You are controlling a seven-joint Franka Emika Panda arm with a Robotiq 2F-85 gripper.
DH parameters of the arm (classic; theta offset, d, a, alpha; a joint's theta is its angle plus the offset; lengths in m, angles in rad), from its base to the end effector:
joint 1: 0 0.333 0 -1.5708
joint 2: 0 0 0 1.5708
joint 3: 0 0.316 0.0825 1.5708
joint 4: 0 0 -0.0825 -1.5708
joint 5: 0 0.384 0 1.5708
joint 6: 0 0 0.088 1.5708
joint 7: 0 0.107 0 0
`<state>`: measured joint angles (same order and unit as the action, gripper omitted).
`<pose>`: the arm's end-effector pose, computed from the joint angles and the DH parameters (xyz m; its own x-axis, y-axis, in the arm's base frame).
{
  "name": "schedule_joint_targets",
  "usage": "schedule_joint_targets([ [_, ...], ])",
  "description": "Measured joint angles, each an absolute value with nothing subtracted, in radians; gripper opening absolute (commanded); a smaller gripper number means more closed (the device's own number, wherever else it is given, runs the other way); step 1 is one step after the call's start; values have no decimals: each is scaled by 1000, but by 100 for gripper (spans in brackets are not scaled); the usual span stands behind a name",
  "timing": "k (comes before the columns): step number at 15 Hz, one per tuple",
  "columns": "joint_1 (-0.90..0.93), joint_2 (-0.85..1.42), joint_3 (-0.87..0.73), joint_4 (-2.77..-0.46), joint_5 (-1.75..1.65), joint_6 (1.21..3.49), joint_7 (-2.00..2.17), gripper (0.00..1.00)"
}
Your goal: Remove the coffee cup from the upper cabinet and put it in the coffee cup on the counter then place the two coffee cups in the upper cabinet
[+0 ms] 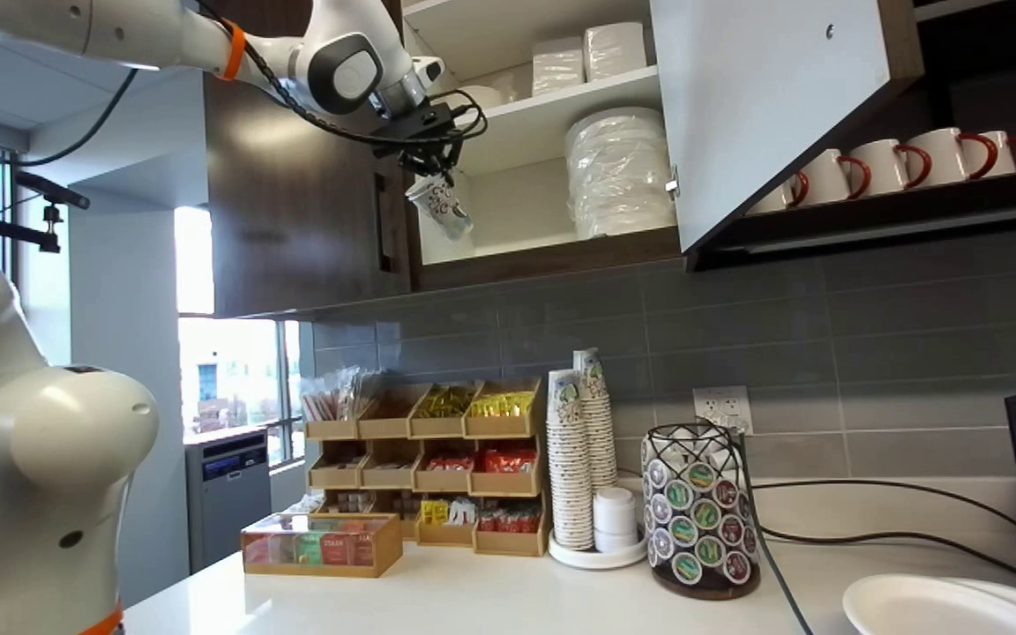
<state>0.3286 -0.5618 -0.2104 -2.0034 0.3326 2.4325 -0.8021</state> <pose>0.4167 0.0128 0.7840 0.2960 0.4664 0.8336 0.5551 -0.7942 0.2472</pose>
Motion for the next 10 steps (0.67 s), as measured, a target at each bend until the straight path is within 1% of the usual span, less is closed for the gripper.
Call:
schedule_joint_targets([
  [5, 317, -407, -171, -1841, 333, 2393, -736, 1],
  [10, 257, -231, -128, -1654, 331, 2319, -622, 1],
])
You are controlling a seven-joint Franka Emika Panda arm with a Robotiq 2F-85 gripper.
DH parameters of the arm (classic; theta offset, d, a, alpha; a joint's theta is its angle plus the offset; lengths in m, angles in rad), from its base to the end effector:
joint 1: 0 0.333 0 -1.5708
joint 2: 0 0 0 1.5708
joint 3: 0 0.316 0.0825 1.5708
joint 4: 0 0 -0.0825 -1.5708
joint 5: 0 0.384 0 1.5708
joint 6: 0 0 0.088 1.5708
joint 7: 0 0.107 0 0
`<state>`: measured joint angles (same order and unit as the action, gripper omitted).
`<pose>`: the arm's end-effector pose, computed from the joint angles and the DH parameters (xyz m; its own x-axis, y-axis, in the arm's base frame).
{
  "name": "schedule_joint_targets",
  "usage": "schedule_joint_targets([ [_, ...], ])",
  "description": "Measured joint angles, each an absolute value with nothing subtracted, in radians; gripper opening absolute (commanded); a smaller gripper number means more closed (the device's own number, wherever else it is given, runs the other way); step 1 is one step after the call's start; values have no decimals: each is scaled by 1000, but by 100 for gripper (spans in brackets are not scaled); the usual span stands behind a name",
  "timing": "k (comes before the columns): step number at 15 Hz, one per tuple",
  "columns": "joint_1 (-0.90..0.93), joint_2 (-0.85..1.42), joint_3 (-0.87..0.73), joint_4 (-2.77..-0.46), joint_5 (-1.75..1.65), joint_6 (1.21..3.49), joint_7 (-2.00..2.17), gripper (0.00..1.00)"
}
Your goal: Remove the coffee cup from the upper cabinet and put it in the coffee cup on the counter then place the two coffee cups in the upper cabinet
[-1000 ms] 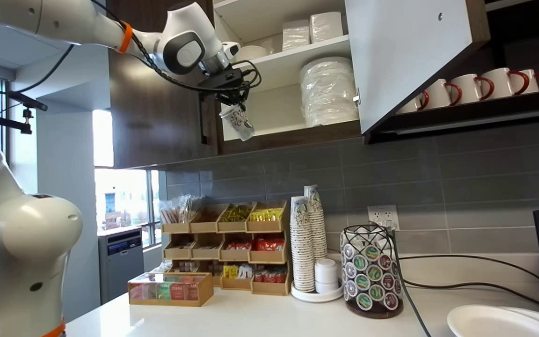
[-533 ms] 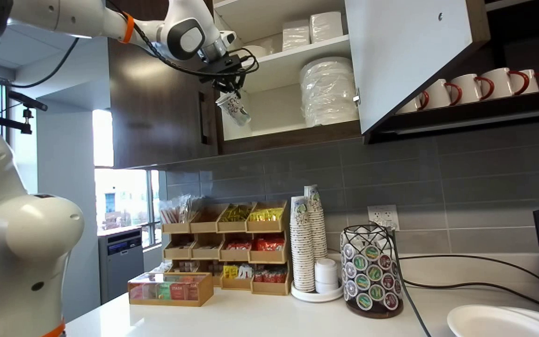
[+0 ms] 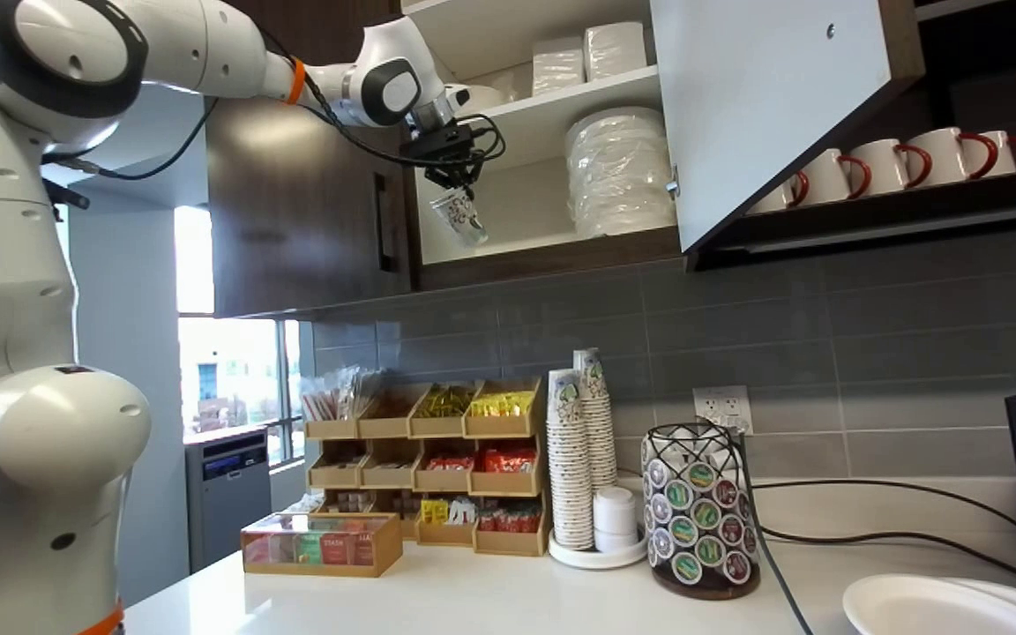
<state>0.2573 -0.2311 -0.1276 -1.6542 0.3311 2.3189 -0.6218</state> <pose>0.5113 0.0608 0.7995 0.4355 0.4093 0.8018 0.5225 -0.8402 0.1451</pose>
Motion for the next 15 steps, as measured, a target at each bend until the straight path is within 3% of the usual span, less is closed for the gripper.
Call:
schedule_joint_targets([
  [12, 130, 1, -50, -1290, 269, 1993, -331, 1],
  [13, 131, 13, -50, -1275, 269, 1981, -321, 4],
  [14, 131, 24, -50, -1261, 269, 1970, -312, 30],
  [15, 131, 35, -50, -1248, 269, 1963, -303, 31],
])
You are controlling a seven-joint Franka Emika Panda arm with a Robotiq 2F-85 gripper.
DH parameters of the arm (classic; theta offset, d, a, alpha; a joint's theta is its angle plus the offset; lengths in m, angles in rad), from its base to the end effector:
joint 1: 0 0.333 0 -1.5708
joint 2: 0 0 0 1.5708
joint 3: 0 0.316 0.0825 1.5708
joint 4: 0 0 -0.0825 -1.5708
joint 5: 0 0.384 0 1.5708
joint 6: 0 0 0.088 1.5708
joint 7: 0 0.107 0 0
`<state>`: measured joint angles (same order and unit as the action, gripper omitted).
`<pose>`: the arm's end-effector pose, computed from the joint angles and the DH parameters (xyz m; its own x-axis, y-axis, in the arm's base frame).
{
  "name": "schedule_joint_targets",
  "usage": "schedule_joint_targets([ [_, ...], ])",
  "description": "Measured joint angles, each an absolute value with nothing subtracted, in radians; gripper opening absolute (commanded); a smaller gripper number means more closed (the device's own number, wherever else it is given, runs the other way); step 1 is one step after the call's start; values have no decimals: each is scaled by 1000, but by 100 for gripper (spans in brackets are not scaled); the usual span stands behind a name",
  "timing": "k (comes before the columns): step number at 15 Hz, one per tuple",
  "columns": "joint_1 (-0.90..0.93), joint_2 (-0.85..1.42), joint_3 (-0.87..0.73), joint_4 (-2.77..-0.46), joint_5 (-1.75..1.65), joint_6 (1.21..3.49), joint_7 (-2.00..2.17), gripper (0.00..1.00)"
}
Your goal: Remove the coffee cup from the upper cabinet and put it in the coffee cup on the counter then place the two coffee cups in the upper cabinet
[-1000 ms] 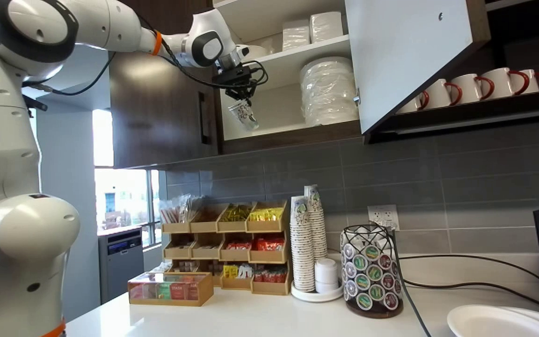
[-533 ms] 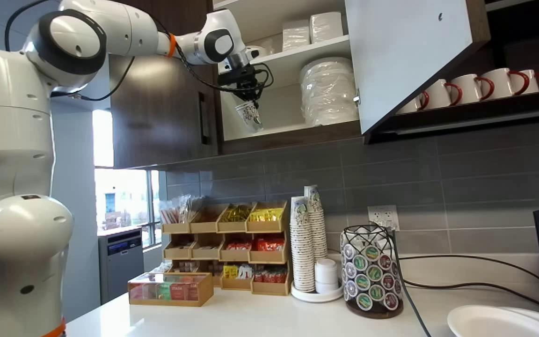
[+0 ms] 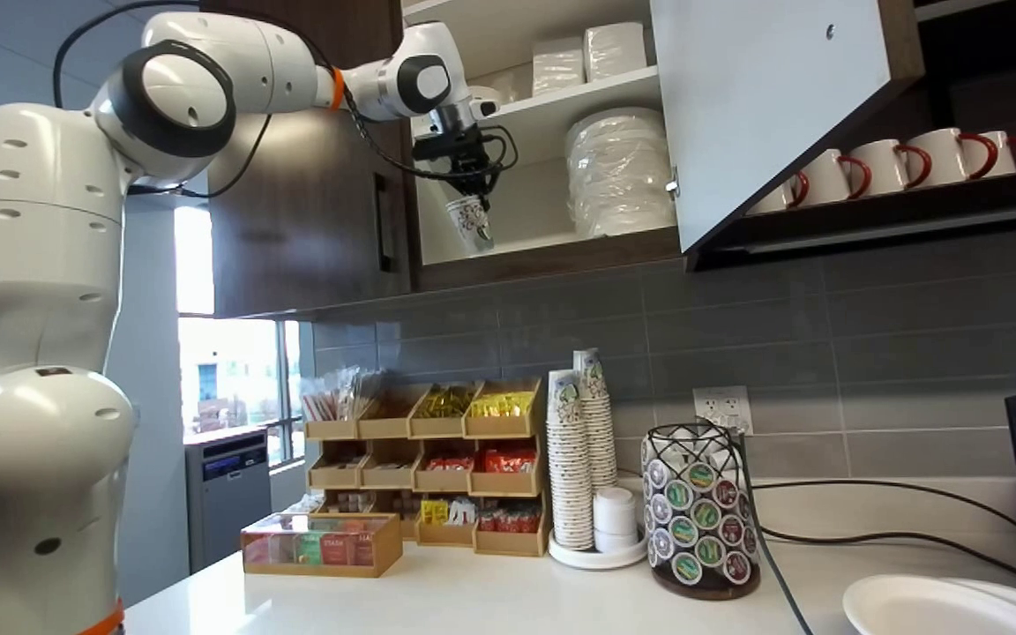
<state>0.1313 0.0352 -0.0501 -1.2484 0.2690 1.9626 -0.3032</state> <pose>0.5701 0.0647 0.8080 0.7059 0.2503 0.6626 0.3815 -0.9226 -0.0580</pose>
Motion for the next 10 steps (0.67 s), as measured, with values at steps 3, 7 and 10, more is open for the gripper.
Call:
schedule_joint_targets([
  [3, 131, 64, -50, -1217, 269, 1959, -286, 51],
  [7, 131, 93, -50, -1184, 269, 1959, -275, 82],
  [10, 131, 101, -50, -1157, 270, 1962, -276, 100],
])
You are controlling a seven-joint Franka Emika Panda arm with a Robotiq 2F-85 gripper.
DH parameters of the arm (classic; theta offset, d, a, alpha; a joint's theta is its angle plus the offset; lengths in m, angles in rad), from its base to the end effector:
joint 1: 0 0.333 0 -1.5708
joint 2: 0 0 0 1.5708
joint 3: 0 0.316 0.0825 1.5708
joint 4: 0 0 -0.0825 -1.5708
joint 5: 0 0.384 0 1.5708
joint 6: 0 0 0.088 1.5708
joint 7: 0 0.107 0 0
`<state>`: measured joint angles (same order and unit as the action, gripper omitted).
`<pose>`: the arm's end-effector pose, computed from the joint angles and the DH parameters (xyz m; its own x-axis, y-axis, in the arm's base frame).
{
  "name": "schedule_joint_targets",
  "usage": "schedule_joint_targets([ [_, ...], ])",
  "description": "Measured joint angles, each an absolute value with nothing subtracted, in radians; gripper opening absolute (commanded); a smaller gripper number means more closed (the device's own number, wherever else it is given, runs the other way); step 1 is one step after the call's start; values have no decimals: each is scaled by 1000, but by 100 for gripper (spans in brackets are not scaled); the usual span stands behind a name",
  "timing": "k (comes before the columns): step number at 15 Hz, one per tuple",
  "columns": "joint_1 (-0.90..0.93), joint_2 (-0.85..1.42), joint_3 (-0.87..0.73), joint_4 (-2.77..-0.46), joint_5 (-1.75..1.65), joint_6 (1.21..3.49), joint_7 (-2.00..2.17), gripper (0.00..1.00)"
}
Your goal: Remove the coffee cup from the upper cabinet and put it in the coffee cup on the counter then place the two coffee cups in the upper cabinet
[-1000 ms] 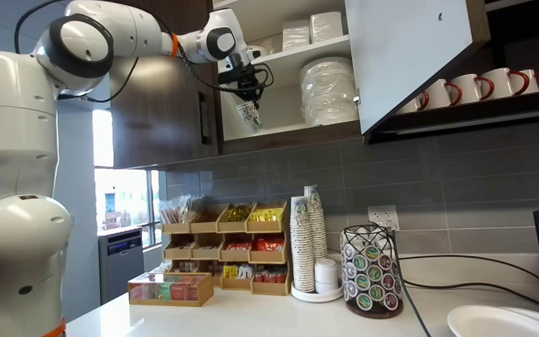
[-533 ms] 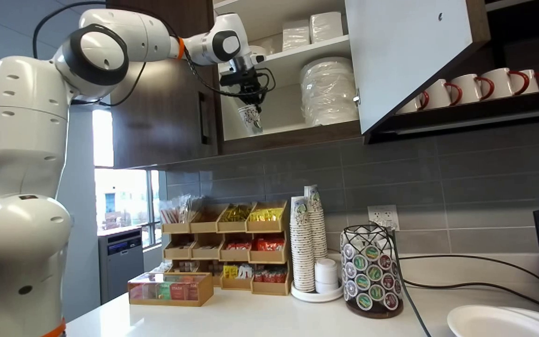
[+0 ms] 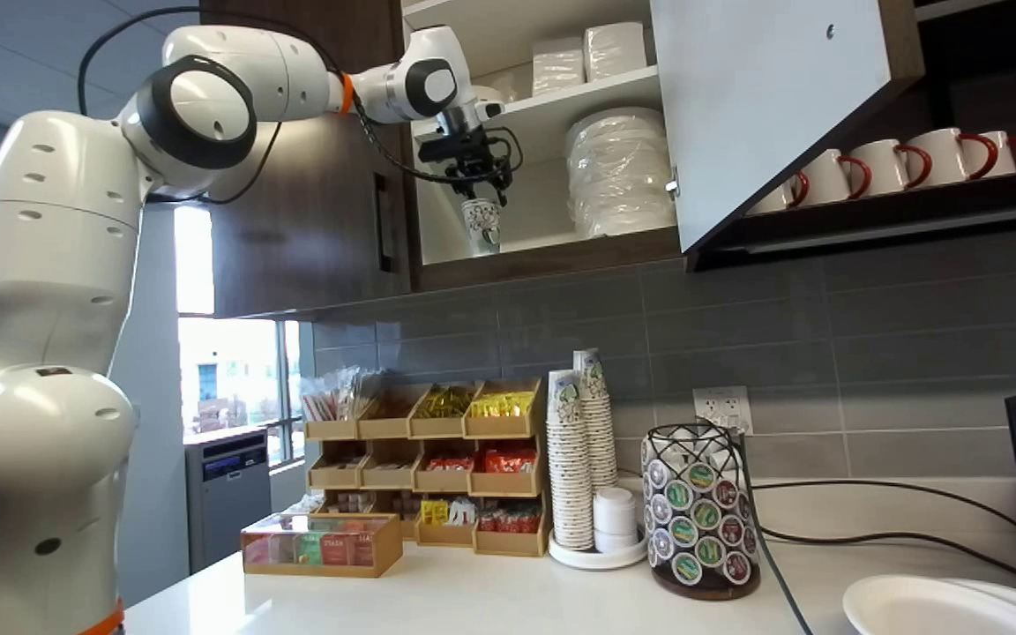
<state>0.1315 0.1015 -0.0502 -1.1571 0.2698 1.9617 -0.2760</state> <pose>0.5861 0.0678 0.8130 0.6996 0.2261 0.6779 0.3647 -0.9287 -0.0665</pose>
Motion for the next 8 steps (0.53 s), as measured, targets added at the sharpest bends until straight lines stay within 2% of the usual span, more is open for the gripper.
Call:
schedule_joint_targets([
  [8, 118, 28, -69, -1201, 271, 2045, -320, 100],
])
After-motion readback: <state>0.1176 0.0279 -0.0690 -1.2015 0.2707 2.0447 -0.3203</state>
